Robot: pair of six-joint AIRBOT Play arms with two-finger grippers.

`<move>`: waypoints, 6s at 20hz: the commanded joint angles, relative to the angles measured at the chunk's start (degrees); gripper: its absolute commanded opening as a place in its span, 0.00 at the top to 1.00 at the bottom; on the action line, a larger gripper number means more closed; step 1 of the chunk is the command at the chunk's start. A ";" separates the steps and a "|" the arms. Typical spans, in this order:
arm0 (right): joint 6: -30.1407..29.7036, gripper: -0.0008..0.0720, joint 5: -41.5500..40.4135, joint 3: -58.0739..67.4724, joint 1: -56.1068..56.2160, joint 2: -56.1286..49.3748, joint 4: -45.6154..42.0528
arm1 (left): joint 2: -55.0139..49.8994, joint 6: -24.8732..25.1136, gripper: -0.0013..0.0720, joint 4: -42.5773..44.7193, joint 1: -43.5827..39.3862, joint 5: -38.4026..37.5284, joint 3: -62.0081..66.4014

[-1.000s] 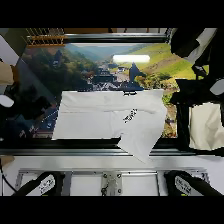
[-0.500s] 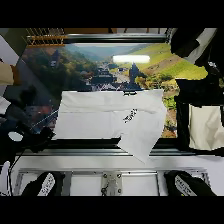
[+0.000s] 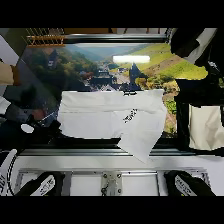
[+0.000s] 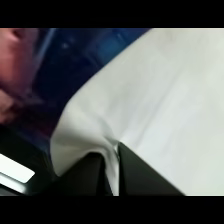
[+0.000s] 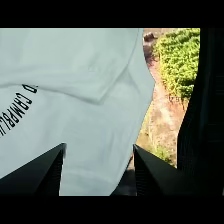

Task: Fold the clothes and pants, and hang the long-sleeved shirts on hangers.

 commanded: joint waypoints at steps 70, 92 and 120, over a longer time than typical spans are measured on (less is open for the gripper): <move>-0.70 0.06 -19.61 3.32 7.41 -26.84 13.03 | -32.74 11.34 0.14 4.42 -7.82 -21.73 54.25; -24.92 0.01 0.28 -2.84 -18.23 -36.11 21.64 | -14.47 8.92 0.97 4.33 -30.53 -18.47 41.24; -6.97 0.98 19.76 20.02 -6.78 -33.24 10.25 | -35.04 6.43 0.97 4.31 -47.34 -10.34 56.33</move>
